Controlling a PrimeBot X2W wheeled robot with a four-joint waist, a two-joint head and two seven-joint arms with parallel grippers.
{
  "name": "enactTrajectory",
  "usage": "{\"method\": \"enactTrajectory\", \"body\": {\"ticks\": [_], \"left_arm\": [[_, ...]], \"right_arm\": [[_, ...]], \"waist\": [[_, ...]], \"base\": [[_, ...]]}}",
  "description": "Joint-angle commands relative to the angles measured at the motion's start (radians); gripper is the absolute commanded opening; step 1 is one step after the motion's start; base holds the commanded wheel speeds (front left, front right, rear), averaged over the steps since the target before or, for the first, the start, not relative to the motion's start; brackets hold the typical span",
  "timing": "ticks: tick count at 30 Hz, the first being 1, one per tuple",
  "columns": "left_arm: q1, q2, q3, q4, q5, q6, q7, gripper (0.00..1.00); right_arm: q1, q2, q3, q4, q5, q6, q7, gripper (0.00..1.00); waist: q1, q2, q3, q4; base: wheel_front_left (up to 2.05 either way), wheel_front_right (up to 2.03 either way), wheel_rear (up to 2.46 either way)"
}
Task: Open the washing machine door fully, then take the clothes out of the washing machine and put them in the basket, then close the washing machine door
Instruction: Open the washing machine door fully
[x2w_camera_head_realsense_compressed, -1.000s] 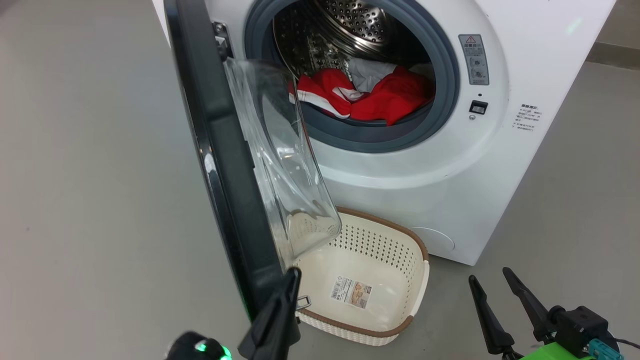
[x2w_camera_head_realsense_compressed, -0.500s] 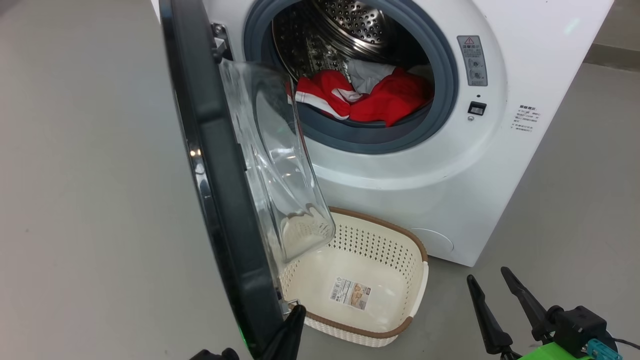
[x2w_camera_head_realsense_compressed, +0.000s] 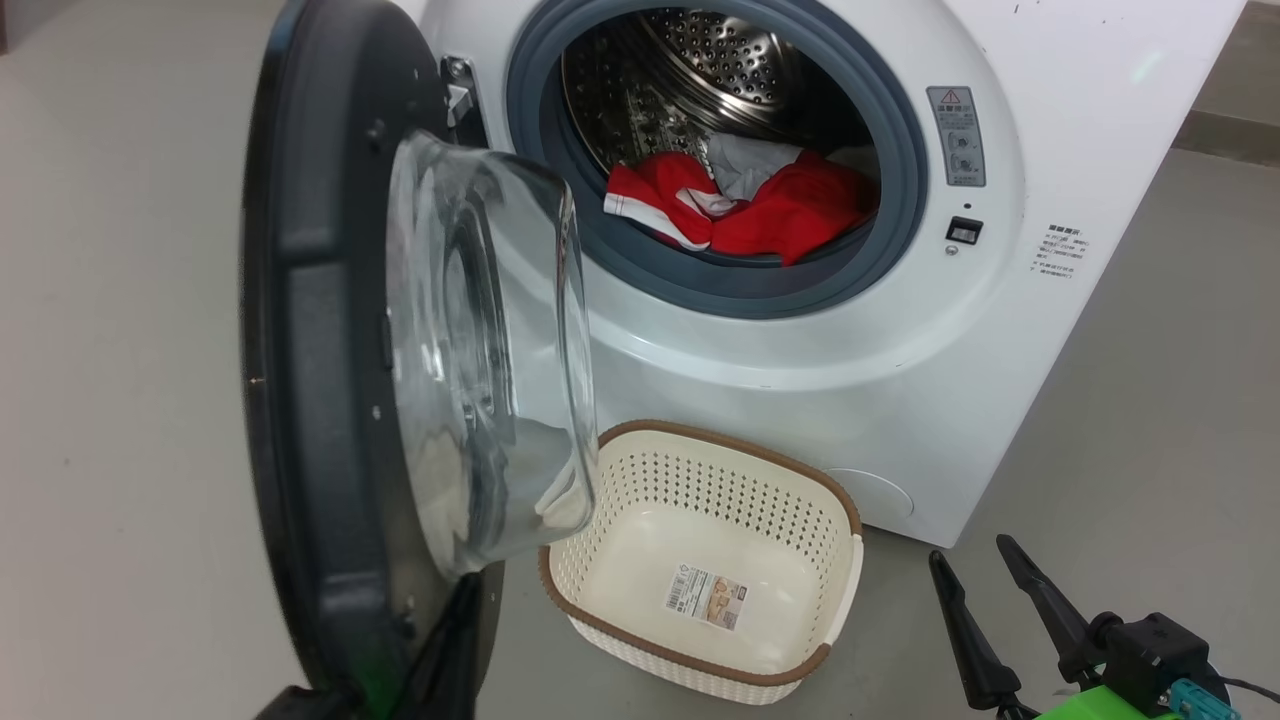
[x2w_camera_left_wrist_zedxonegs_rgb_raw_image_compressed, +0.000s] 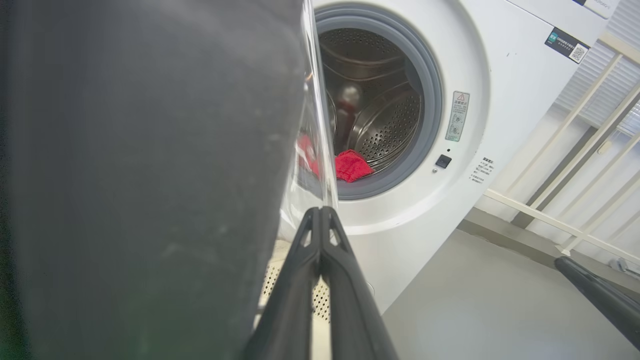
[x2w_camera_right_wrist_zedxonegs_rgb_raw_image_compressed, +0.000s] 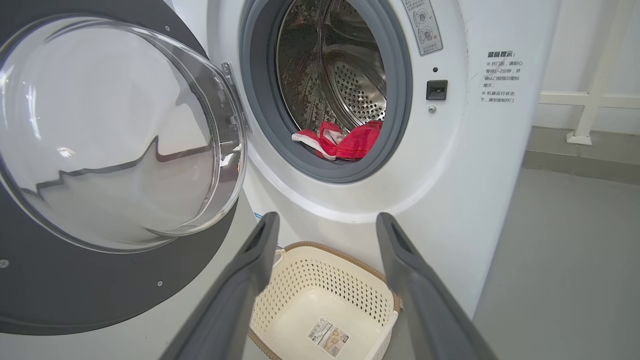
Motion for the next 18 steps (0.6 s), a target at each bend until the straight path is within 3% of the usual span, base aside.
{"method": "enactTrajectory", "body": {"ticks": [1, 18], "left_arm": [[-0.016, 0.009, 0.059, -0.030, 0.008, 0.016, -0.006, 0.00], [-0.036, 0.009, 0.307, -0.025, 0.049, 0.049, -0.006, 0.00]], "right_arm": [[-0.014, -0.009, 0.023, -0.027, -0.005, 0.000, -0.009, 1.00], [-0.025, -0.017, 0.018, -0.039, -0.006, 0.000, -0.009, 1.00]], "waist": [[0.0000, 0.0000, -0.001, 0.001], [0.0000, 0.0000, 0.014, -0.014]], "base": [[0.00, 0.00, 0.00], [0.00, 0.00, 0.00]]}}
